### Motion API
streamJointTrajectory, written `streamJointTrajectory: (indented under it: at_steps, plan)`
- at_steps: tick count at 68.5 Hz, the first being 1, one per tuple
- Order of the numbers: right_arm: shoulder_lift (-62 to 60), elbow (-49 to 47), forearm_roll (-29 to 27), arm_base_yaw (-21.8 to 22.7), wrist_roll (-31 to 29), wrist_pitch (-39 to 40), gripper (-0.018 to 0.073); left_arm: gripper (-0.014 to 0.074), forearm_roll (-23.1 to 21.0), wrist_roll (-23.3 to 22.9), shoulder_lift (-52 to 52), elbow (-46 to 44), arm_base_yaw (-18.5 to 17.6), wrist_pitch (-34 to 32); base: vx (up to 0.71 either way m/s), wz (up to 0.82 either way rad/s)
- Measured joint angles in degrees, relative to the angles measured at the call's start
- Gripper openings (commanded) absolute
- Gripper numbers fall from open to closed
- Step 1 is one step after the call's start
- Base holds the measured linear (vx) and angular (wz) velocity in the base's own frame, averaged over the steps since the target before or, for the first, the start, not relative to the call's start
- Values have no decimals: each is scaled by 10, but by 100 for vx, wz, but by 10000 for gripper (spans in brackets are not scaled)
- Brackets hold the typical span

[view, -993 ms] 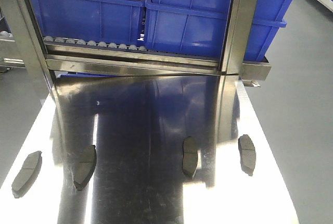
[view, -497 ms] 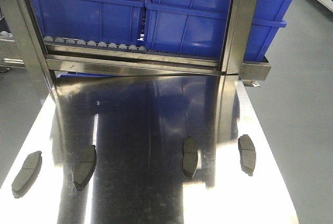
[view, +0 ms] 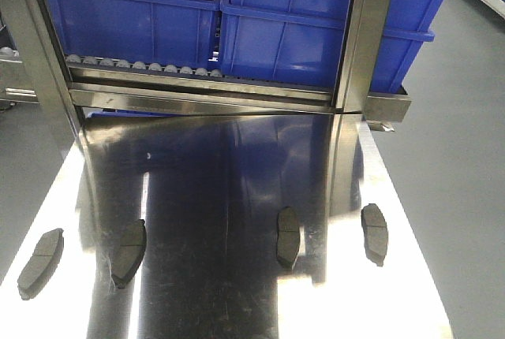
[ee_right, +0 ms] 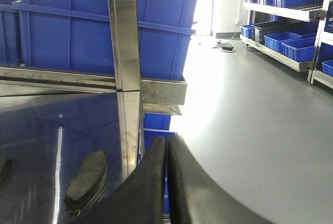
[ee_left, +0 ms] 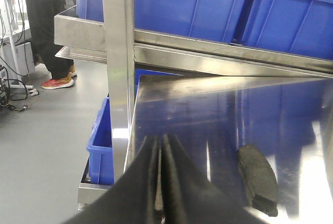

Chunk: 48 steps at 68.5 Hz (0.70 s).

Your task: Move and align brake pads A on conveyor

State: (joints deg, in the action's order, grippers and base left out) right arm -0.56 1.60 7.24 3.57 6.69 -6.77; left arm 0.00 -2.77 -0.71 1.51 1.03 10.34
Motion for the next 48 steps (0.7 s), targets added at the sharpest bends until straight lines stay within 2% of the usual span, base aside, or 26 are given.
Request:
streamJointTrajectory:
  at_steps: [8, 24, 30, 43, 48]
  plan:
    - [0, 0, 0, 0, 0, 0, -11, -6, 0, 0, 0, 0, 0, -6, 0, 0]
    - [0, 0, 0, 0, 0, 0, -11, -6, 4, 3, 0, 0, 0, -109, 0, 0]
    - [0, 0, 0, 0, 0, 0, -11, -6, 4, 3, 7, -6, 0, -118, 0, 0]
    - [0, 0, 0, 0, 0, 0, -11, -6, 4, 3, 112, -79, 0, -121, 0, 0]
    - [0, 0, 0, 0, 0, 0, -11, -6, 4, 4, 163, -117, 0, -103, 0, 0]
